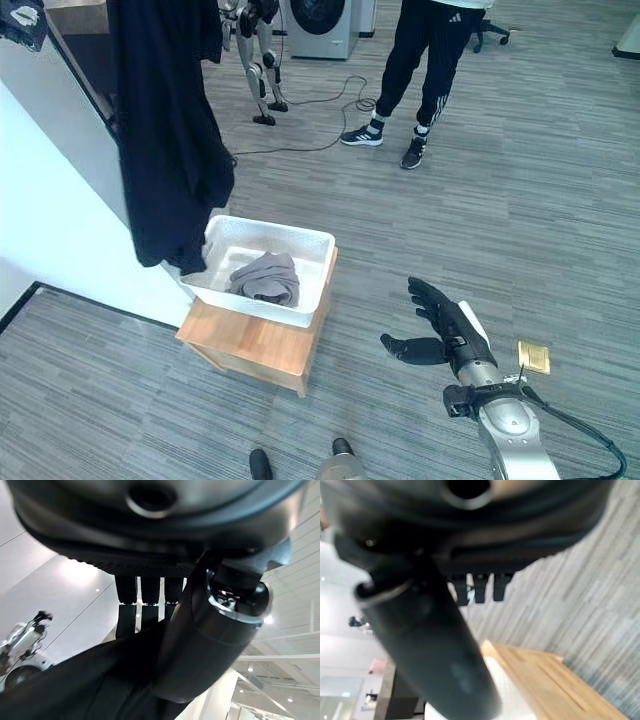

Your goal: Pick up bed clothes into laundry basket.

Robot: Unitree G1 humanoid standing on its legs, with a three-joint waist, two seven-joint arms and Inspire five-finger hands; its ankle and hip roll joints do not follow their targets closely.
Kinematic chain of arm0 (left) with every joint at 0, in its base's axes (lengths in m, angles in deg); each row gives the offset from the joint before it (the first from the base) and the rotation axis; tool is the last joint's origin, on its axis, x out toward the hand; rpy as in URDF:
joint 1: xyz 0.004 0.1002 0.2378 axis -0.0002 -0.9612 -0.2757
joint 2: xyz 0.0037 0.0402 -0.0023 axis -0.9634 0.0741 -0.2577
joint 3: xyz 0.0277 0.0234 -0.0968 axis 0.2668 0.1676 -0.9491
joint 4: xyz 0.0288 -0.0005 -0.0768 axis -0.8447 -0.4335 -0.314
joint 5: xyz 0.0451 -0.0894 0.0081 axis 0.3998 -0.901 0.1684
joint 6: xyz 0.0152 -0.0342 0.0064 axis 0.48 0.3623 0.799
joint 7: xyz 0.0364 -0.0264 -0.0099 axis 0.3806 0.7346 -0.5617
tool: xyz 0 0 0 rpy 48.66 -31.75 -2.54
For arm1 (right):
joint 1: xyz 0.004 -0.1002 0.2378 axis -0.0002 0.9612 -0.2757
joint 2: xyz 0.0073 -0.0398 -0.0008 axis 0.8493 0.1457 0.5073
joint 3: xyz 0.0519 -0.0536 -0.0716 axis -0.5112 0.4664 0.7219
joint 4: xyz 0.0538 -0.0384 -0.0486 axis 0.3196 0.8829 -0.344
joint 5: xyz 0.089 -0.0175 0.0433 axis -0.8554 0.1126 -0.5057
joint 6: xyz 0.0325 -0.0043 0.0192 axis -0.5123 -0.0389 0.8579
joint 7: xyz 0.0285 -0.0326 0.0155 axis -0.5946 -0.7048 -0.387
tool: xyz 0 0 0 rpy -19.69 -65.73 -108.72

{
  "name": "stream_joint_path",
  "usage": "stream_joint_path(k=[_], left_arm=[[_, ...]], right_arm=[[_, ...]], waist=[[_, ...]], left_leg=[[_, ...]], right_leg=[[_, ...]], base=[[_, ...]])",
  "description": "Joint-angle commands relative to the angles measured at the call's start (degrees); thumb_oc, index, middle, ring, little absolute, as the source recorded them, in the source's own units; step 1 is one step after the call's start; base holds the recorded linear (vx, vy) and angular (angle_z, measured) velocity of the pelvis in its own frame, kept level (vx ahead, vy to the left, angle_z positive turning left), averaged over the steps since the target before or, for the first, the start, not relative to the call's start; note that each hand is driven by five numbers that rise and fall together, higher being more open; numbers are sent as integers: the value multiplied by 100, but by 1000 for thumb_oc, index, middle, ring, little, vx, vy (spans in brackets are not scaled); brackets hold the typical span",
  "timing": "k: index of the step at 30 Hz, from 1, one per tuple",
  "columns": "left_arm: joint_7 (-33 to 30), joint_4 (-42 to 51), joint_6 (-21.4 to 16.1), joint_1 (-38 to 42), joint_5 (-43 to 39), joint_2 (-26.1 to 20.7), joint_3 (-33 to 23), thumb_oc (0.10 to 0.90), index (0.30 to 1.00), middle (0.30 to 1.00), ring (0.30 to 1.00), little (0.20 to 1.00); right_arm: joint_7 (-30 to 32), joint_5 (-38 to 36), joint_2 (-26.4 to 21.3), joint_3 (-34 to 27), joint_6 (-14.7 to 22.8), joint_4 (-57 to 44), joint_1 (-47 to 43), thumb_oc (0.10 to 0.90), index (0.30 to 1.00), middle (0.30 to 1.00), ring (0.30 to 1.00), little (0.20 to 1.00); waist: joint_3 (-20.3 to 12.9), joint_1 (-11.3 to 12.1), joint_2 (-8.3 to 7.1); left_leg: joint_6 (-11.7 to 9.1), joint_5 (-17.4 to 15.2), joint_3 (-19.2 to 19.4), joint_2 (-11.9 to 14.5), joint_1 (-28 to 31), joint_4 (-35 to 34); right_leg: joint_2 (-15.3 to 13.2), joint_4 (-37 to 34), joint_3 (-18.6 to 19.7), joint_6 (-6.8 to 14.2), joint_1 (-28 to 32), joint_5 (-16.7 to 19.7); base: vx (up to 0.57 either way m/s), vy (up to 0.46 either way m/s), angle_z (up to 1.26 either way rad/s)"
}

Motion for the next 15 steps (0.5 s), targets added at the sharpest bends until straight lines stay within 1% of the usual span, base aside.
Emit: stream_joint_path(k=[1, 4, 5, 8, 9, 10, 15], left_arm=[[-149, -957, -140, 1271, -251, 16, -328, 400, 300, 300, 300, 300], [-148, -1105, -142, 1306, -332, 4, -359, 400, 300, 300, 300, 300], [-112, -1139, -127, 1162, -556, 21, -552, 400, 300, 300, 300, 300], [-104, -1661, -8, 1002, -588, -86, -757, 400, 300, 300, 300, 300], [-90, -1678, -13, 999, -593, -82, -766, 400, 300, 300, 300, 300], [-75, -1976, 58, 955, -619, -153, -868, 400, 300, 300, 300, 300], [-64, -2509, 185, 765, -499, -311, -1127, 400, 300, 300, 300, 300]], right_arm=[[148, -358, -84, -328, 645, -562, -145, 800, 900, 900, 900, 900], [158, -372, -17, -354, 647, -572, -84, 800, 900, 900, 900, 900], [179, -391, 19, -357, 653, -574, -61, 800, 900, 900, 900, 900], [182, -442, 34, -406, 668, -598, 26, 800, 900, 900, 900, 900], [180, -446, 24, -413, 666, -605, 36, 800, 900, 900, 900, 900], [171, -469, 19, -481, 671, -614, 104, 800, 900, 900, 900, 900], [182, -472, -1, -531, 670, -612, 208, 800, 900, 900, 900, 900]], waist=[[-449, 84, -247], [-429, 65, -226], [-393, 41, -229], [-376, -4, -206], [-379, -3, -195], [-364, -29, -190], [-327, -80, -166]], left_leg=[[-251, -723, 121, 238, 381, 0], [-260, -717, 117, 238, 358, 0], [-268, -714, 115, 239, 346, 0], [-282, -717, 138, 247, 343, 0], [-282, -718, 138, 248, 344, 0], [-288, -717, 153, 255, 337, 0], [-301, -713, 197, 275, 319, 0]], right_leg=[[-585, -107, -262, 688, -181, 225], [-580, -114, -265, 681, -196, 227], [-579, -104, -263, 670, -218, 223], [-571, -119, -246, 657, -225, 219], [-571, -121, -246, 657, -224, 220], [-559, -144, -242, 650, -224, 216], [-521, -194, -202, 629, -246, 227]], base=[[0, 0, 0], [0, 0, 0], [0, 0, 0], [0, 0, 0], [0, 0, 0], [0, 0, 0], [0, 0, 0]])
